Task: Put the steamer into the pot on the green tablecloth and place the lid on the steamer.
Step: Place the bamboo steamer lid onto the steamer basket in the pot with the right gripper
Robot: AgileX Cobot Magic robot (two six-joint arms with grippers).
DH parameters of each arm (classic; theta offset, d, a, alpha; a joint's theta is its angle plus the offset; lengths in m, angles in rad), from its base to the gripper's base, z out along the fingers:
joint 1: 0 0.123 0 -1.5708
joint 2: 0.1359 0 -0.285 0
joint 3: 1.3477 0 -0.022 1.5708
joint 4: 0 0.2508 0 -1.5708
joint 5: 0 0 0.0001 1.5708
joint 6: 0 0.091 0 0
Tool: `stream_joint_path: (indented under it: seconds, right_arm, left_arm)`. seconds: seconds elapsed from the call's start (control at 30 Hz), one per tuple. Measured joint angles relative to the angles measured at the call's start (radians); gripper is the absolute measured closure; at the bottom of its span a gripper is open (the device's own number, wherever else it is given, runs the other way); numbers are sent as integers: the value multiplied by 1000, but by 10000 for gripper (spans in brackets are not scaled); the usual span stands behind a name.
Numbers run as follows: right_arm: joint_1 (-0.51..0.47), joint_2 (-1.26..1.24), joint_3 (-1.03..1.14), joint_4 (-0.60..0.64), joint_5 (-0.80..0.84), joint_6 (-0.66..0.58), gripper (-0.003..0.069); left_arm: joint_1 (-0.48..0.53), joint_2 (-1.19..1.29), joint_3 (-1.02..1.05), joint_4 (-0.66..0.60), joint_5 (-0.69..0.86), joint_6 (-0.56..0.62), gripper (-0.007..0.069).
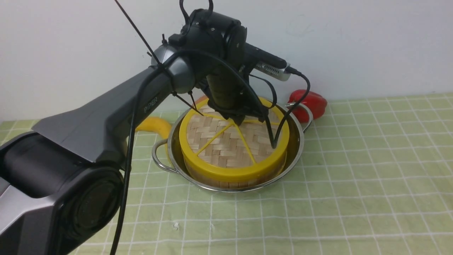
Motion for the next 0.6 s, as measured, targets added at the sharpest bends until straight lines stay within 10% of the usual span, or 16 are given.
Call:
stream_joint_path:
  seconds: [0.3, 0.6]
  right_arm:
    - [0, 0, 10, -24, 0, -104, 346]
    - [0, 1, 177, -138, -1, -234, 346]
  left_arm:
    - [0, -232, 1, 15, 32, -6, 23]
    - [0, -461, 176, -10, 33, -26, 215]
